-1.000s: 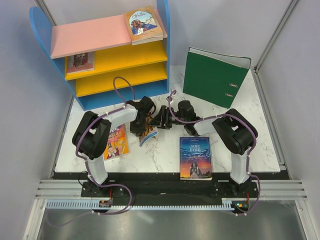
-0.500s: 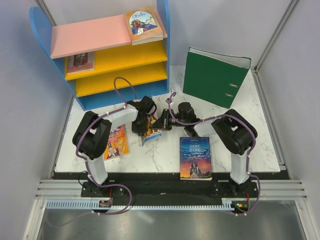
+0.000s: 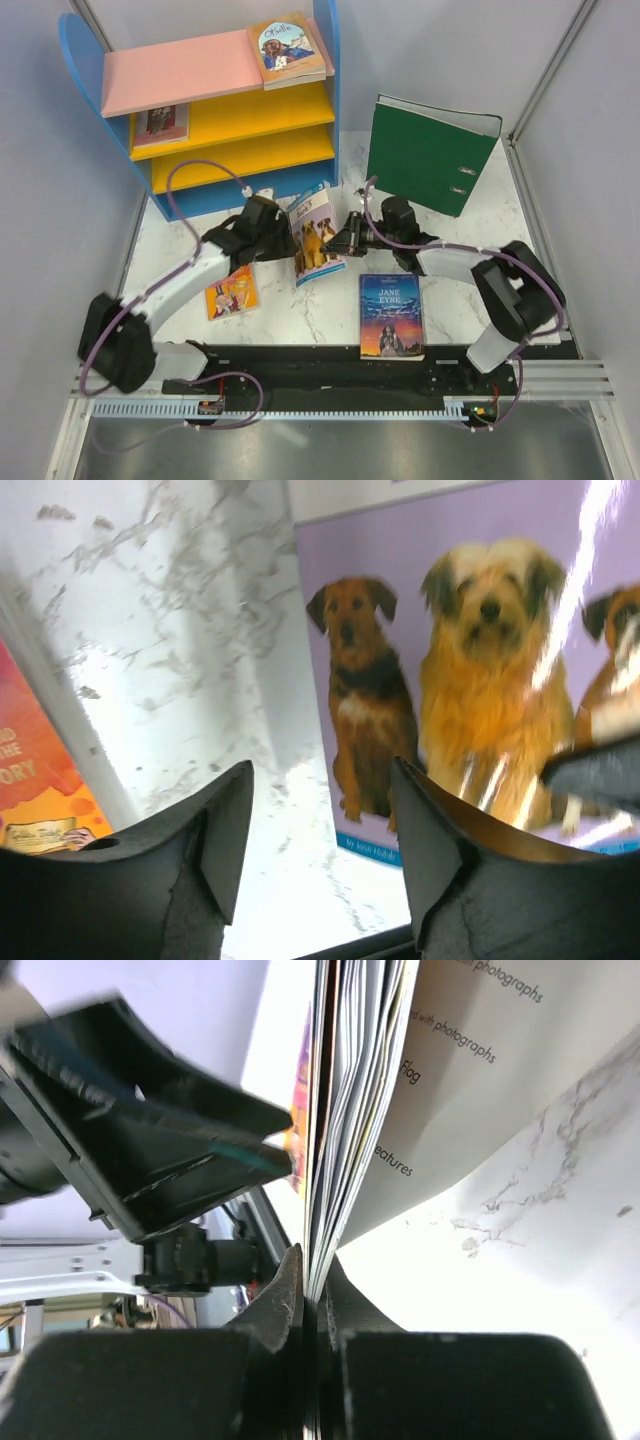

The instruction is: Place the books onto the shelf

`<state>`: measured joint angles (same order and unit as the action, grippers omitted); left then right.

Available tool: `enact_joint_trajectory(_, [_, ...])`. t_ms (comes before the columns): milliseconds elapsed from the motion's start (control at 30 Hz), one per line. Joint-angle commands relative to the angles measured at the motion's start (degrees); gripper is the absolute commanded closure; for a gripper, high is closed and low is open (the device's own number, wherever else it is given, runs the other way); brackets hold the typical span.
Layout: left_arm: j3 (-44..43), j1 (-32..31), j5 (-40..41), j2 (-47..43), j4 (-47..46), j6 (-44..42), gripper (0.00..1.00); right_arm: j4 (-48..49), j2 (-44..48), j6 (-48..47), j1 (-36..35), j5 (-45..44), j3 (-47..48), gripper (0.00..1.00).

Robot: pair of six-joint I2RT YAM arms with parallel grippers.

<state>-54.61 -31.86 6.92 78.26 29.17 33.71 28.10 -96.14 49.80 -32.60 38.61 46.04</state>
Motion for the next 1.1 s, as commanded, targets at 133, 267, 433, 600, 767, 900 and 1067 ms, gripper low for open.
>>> enact_joint_trajectory(133, [21.8,0.2,-17.5,-21.5,-33.5,10.7,0.28,-1.0,18.5,-1.2,6.4,7.2,-1.1,1.00])
enact_joint_trajectory(267, [32.5,0.2,-23.3,-24.9,-56.6,17.1,0.29,-1.1,22.7,0.1,8.6,8.7,-2.0,1.00])
enact_joint_trajectory(433, [34.6,0.0,-25.5,-23.1,-66.8,17.8,0.31,3.5,24.3,3.2,9.0,10.1,-4.4,1.00])
enact_joint_trajectory(600, [33.3,0.1,-27.7,-21.5,-71.6,18.0,0.34,6.5,23.6,5.5,9.3,10.9,-5.7,1.00])
enact_joint_trajectory(767, [32.9,0.1,-24.2,-26.7,-62.3,16.3,0.33,5.5,23.8,4.8,11.5,9.8,-6.0,1.00])
enact_joint_trajectory(900, [32.8,0.1,-18.3,-33.5,-52.7,15.2,0.29,5.0,22.8,4.7,13.3,10.5,-5.0,1.00])
enact_joint_trajectory(1067, [32.5,0.2,-13.7,-37.7,-47.7,16.0,0.25,5.8,22.0,5.3,14.0,11.2,-3.8,1.00])
